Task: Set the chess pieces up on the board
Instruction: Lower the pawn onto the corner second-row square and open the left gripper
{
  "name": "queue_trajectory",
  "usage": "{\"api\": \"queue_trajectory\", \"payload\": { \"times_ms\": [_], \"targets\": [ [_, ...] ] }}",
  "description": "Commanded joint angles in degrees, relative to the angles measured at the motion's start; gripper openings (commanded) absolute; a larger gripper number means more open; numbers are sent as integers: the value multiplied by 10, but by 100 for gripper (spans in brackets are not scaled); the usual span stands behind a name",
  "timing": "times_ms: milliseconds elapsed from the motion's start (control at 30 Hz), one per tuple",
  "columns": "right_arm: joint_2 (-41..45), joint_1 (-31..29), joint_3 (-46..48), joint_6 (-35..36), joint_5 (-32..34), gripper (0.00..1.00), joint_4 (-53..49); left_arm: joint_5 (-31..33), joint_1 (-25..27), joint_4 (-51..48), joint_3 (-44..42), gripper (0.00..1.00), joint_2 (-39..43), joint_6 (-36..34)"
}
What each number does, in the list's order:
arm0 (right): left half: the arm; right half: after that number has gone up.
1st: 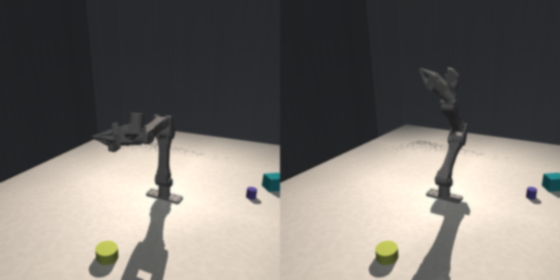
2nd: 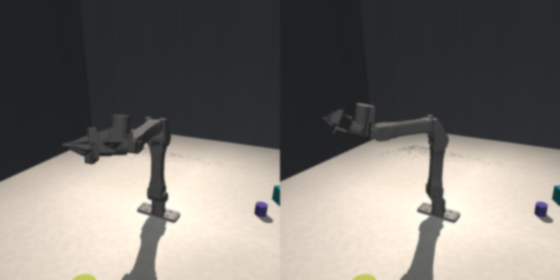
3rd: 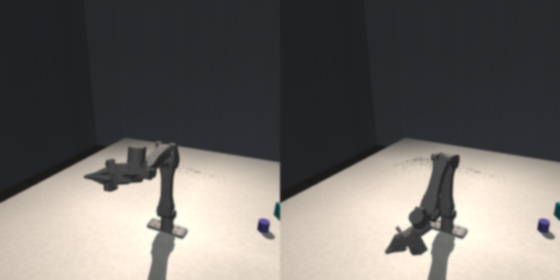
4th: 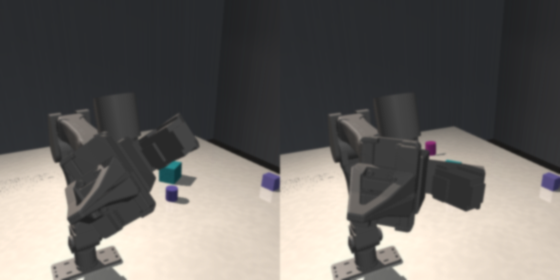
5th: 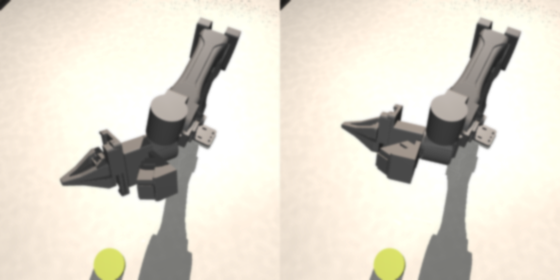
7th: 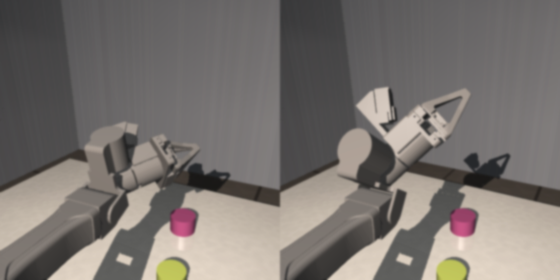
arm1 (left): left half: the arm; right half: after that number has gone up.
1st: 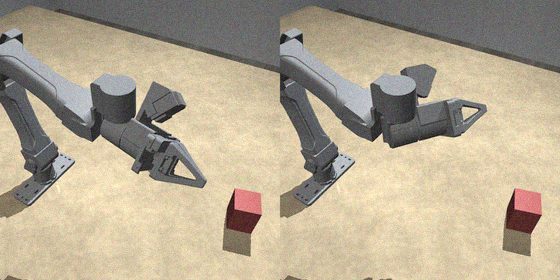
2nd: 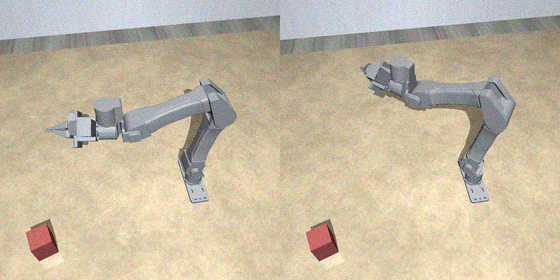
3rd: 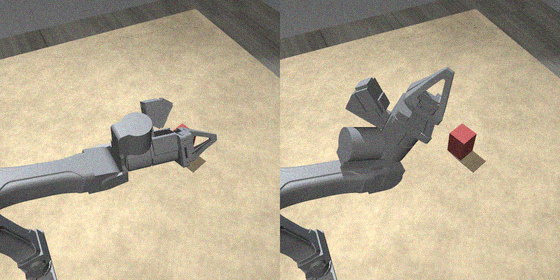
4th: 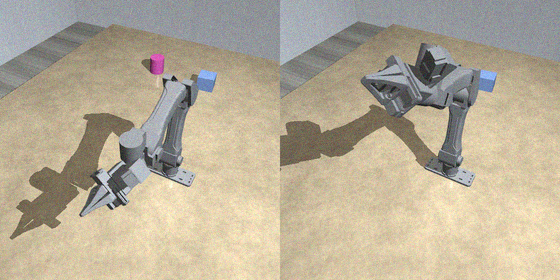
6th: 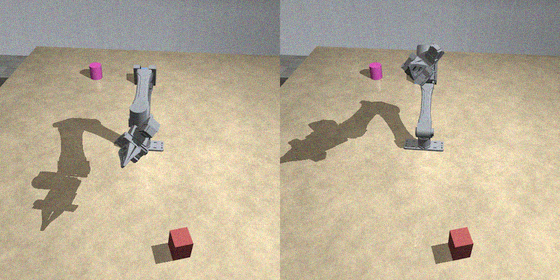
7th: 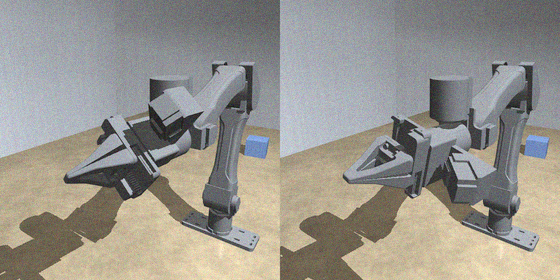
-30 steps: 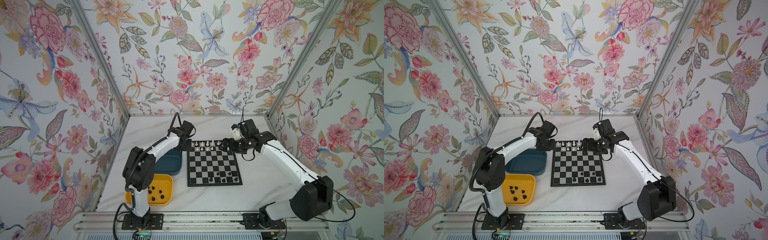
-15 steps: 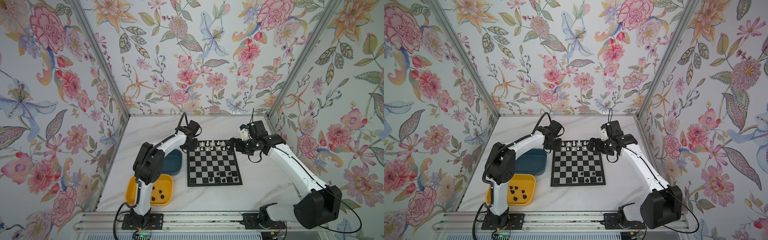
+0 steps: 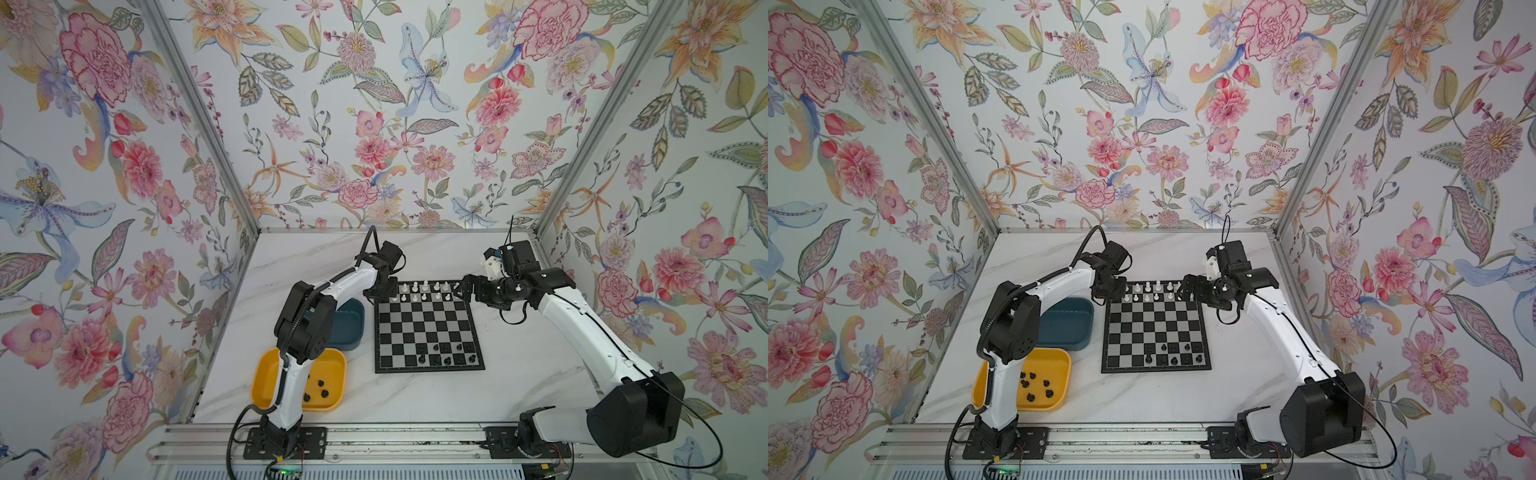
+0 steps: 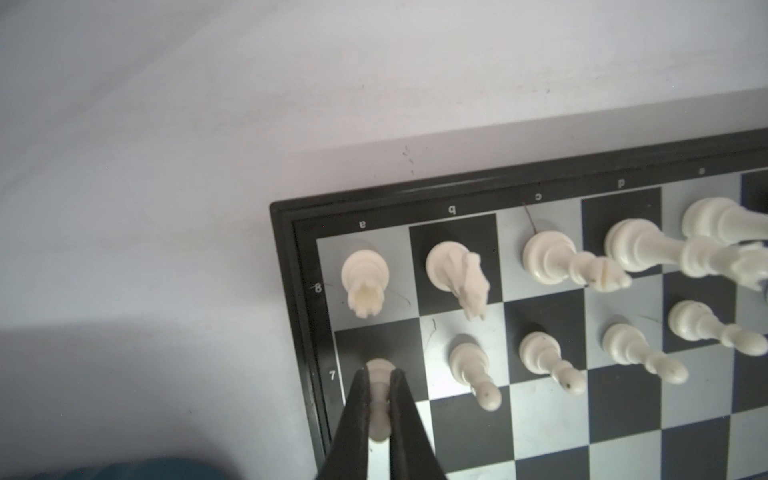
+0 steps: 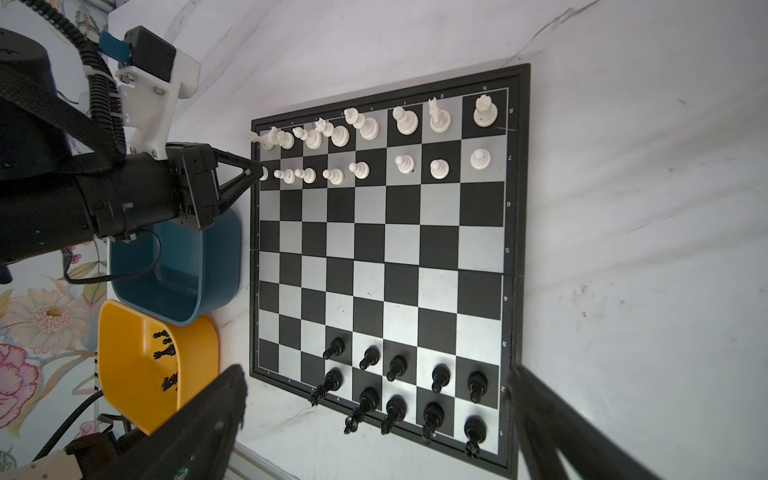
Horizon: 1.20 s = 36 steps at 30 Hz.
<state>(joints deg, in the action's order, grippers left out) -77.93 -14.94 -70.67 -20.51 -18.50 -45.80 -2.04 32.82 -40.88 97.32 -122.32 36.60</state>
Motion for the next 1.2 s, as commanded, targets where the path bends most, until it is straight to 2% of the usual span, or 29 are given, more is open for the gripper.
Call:
{"api": "queue_trajectory", "payload": {
  "times_ms": [0,333,767,1167],
  "targets": [
    [7,3,0,8,-4,99,-12,-9,3,-13,17,10,-17,-13],
    [-3,5,-1,9,-6,99,-13,-9,3,-19,1,10,-11,-10],
    [-7,5,-1,8,-7,99,-12,-8,3,-24,3,25,-13,-10],
    [-6,5,3,7,-6,99,-12,2,3,-32,4,22,-21,-17]
  ]
}}
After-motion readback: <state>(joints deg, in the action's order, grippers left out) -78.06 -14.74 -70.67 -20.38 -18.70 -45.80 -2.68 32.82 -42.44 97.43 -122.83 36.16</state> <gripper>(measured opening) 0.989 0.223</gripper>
